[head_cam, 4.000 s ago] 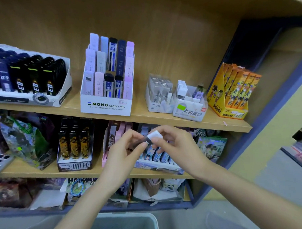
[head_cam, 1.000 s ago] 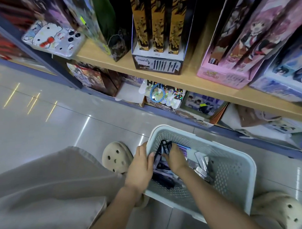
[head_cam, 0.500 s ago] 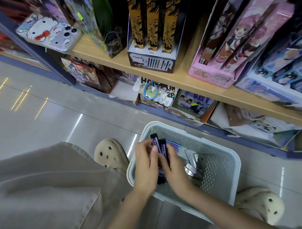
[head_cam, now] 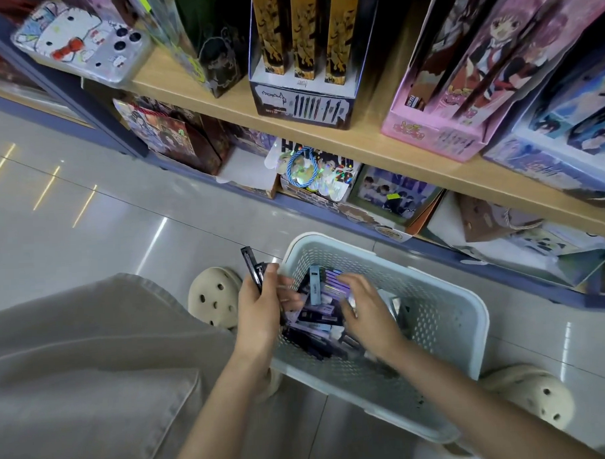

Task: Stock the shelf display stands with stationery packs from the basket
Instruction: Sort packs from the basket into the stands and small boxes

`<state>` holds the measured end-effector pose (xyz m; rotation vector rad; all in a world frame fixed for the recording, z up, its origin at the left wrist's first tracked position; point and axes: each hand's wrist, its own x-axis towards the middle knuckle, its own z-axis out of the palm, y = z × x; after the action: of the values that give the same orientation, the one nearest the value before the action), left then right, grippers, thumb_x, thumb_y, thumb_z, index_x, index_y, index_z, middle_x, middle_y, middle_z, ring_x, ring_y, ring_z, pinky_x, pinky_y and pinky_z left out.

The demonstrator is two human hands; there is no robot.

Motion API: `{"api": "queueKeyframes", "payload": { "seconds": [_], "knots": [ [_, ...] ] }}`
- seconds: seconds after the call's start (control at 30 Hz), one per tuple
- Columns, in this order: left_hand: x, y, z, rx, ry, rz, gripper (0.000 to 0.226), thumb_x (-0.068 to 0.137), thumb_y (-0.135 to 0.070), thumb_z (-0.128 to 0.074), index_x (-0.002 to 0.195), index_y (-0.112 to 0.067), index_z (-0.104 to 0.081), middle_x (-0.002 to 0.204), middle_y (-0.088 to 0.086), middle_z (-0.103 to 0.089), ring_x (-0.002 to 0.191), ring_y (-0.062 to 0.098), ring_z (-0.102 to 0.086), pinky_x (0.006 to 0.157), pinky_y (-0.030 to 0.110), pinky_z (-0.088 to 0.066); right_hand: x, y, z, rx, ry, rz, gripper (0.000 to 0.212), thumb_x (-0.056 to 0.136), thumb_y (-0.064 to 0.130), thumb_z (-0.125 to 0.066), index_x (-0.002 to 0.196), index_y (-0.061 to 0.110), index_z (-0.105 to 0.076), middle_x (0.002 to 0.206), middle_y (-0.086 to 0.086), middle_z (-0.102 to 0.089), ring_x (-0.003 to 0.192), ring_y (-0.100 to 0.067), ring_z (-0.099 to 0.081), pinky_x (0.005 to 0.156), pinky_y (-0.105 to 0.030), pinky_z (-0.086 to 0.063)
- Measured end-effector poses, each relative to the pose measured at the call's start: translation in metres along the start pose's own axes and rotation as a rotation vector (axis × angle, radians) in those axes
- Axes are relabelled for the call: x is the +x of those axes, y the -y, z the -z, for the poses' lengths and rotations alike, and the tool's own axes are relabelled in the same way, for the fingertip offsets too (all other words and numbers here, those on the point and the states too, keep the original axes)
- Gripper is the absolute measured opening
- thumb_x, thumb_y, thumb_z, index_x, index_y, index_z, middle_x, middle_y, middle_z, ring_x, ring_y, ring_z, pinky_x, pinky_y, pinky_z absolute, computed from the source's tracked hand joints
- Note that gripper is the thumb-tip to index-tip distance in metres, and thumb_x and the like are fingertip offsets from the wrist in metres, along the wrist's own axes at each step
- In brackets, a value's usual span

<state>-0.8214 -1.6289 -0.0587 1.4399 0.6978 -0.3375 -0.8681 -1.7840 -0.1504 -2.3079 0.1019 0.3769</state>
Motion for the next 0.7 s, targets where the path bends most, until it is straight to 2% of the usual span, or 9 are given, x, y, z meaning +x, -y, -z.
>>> {"api": "queueKeyframes", "payload": {
  "seconds": [0.07,0.2,0.33,0.5,0.7],
  "knots": [
    [0.002,-0.002,0.002,-0.011,0.002,-0.001,0.016,0.102,-0.017,-0.040,0.092,-0.011,-0.051,0.073,0.008,-0.056,0.046,0.014,-0.057,0.049,0.023,-0.052,0.009,-0.024,-0.009,-0.083,0.103,-0.074,0.049,0.096,0.007,-0.047,0.143,0.008,-0.035,0.147,-0.007,-0.036,0.134,-0.020,-0.037,0.109,-0.018,-0.020],
    [0.004,-0.001,0.002,-0.012,0.006,-0.005,0.016,0.102,-0.019,-0.041,0.097,-0.007,-0.050,0.076,0.010,-0.056,0.053,0.018,-0.056,0.051,0.023,-0.052,0.016,-0.042,-0.025,-0.189,0.154,-0.151,0.058,0.095,0.009,-0.048,0.148,0.009,-0.023,0.153,-0.007,-0.026,0.141,-0.020,-0.023,0.115,-0.023,-0.012],
    [0.004,-0.003,-0.001,-0.011,-0.001,-0.028,0.016,0.102,-0.019,-0.041,0.097,-0.008,-0.051,0.078,0.010,-0.056,0.053,0.017,-0.056,0.050,0.021,-0.051,0.022,-0.041,-0.034,-0.273,0.090,-0.143,0.056,0.095,0.014,-0.049,0.146,0.007,-0.027,0.146,-0.010,-0.033,0.135,-0.024,-0.027,0.115,-0.028,-0.017],
    [0.003,-0.004,-0.002,-0.003,0.002,-0.036,0.016,0.102,-0.020,-0.041,0.097,-0.009,-0.051,0.079,0.011,-0.057,0.056,0.019,-0.056,0.051,0.021,-0.052,0.030,-0.036,-0.042,-0.437,0.089,-0.233,0.048,0.098,0.032,-0.045,0.137,0.006,-0.037,0.135,-0.011,-0.040,0.125,-0.026,-0.033,0.108,-0.032,-0.024],
    [0.001,-0.001,-0.004,0.008,0.014,-0.020,0.016,0.102,-0.021,-0.041,0.097,-0.010,-0.051,0.075,0.006,-0.059,0.052,0.014,-0.057,0.052,0.020,-0.051,0.034,-0.041,-0.041,-0.283,0.121,-0.323,0.050,0.095,0.034,-0.052,0.136,0.011,-0.037,0.138,-0.006,-0.041,0.129,-0.023,-0.033,0.104,-0.032,-0.026]
  ]
}}
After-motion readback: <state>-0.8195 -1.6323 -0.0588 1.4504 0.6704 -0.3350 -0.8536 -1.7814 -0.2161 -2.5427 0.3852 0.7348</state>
